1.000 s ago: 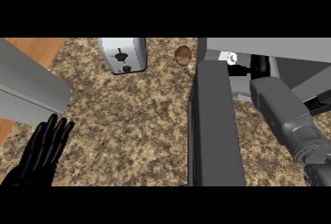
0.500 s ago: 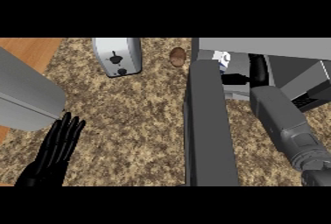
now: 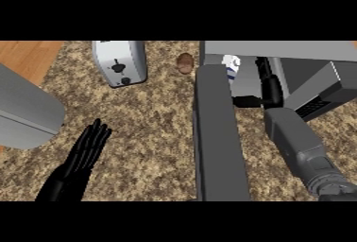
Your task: Pick up the milk, place it into the microwave and close the microwave
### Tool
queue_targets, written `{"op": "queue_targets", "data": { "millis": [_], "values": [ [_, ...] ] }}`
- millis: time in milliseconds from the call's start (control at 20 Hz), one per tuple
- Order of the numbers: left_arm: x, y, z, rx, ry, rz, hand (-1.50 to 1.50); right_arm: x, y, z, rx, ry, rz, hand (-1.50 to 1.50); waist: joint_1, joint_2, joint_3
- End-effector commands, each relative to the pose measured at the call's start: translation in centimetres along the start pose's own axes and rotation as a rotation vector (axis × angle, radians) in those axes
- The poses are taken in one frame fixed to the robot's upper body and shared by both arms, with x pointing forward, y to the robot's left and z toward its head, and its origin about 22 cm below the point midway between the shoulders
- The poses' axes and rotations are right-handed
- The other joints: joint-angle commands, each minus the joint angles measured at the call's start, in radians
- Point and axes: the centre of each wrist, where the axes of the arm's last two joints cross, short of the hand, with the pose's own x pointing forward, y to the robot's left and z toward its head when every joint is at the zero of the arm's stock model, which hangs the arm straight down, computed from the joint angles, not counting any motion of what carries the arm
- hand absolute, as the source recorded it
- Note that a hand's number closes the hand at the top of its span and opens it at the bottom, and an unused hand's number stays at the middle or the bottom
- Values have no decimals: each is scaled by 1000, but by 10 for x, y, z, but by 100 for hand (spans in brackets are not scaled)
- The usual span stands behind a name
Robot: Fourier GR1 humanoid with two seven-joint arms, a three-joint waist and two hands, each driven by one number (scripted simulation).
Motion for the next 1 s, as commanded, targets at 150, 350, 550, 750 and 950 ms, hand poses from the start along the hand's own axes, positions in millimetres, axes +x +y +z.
{"op": "queue_targets", "data": {
  "millis": [150,350,550,750,950],
  "values": [
    [-20,-12,-18,-145,58,-20,-150,-23,7,31,36,9,-124,-150,-44,-20,-2],
    [-32,-15,-29,-252,69,-39,150,-37,1,52,40,8,-143,-150,-59,-27,-3],
    [-48,-13,-33,-249,75,-59,150,-50,-7,76,62,-35,-123,-150,-71,-33,-4],
    [-47,-36,-53,-270,122,-47,150,-57,-19,95,87,-22,-171,-150,-87,-39,-5],
    [-70,-51,-52,-318,139,-152,150,-55,-21,105,95,-26,-138,-150,-92,-41,-6]
  ]
}}
